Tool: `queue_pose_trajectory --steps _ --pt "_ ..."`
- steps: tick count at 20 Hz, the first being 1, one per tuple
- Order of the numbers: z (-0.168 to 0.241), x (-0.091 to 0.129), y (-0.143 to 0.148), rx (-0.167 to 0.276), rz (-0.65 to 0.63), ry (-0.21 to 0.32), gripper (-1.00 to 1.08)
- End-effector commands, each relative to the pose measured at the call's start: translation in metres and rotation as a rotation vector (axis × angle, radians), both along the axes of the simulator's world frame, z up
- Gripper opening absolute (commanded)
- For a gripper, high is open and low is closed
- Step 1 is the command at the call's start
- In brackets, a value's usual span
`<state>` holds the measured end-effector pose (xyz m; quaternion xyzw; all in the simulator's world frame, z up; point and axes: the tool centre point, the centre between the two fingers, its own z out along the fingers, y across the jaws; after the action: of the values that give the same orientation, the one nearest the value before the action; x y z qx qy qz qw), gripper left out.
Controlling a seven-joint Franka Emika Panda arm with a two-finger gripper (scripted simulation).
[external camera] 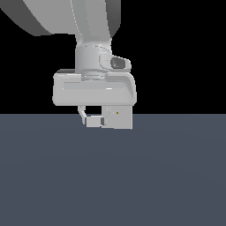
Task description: Plug the charger into the wall socket.
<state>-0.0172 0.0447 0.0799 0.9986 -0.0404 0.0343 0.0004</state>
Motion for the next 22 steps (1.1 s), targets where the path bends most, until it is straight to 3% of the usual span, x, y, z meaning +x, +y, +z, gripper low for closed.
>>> queue_pose_trajectory --steps 1,11,22 --pt "0.005 0.005 -0.007 0.000 -0.074 0.000 -1.00" --pt "0.018 0.014 -0.025 -0.001 -0.256 0.002 -1.00" --pt "0.020 0.015 -0.028 -0.002 -0.284 0.002 -1.00"
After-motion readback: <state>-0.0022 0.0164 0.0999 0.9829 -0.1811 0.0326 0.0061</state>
